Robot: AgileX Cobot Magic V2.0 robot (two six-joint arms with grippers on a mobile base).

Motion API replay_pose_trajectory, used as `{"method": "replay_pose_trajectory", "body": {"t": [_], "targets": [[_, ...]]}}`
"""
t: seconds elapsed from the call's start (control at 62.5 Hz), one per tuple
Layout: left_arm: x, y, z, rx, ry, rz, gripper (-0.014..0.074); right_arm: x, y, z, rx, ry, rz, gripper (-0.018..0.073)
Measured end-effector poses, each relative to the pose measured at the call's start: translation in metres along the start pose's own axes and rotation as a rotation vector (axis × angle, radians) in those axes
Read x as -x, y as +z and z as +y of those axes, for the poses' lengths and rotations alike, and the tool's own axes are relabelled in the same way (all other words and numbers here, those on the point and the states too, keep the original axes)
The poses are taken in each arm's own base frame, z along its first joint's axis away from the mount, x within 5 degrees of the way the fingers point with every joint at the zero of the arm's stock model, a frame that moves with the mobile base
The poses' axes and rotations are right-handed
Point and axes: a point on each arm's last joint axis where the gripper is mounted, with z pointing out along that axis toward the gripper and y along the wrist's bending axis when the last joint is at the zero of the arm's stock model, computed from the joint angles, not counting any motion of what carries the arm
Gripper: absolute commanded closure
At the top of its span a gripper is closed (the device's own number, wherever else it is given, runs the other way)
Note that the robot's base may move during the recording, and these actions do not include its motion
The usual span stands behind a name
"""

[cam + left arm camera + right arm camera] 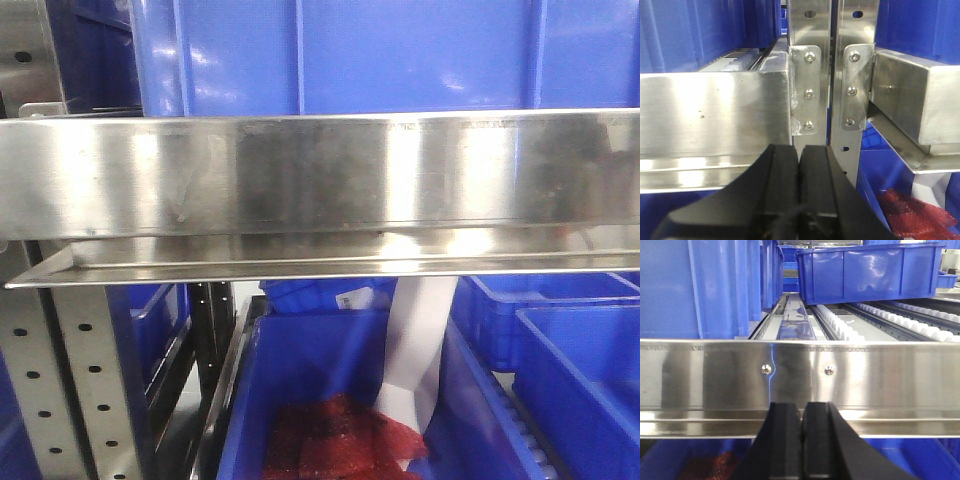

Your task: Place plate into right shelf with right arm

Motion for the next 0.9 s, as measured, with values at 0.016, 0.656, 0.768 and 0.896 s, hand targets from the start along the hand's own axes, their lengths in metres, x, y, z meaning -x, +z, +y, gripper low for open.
{"method": "replay_pose_trajectory", "body": {"t": [0.016, 0.656, 0.768, 0.896], "targets": [[0.0, 0.0, 0.0, 0.0, 0.0, 0.0, 0.0643, 0.0, 0.0, 0.0, 0.0, 0.0, 0.0, 0.053], [0.0, 0.0, 0.0, 0.0, 0.0, 0.0, 0.0643, 0.0002, 0.0, 0.0, 0.0, 0.0, -0.002, 0.053], [0.0, 0.0, 0.0, 0.0, 0.0, 0.0, 0.0643, 0.0002, 0.0, 0.0, 0.0, 0.0, -0.002, 0.053], [0.0, 0.0, 0.0, 0.0, 0.0, 0.0, 0.0643, 0.0002, 0.0, 0.0, 0.0, 0.0, -0.002, 0.053]]}}
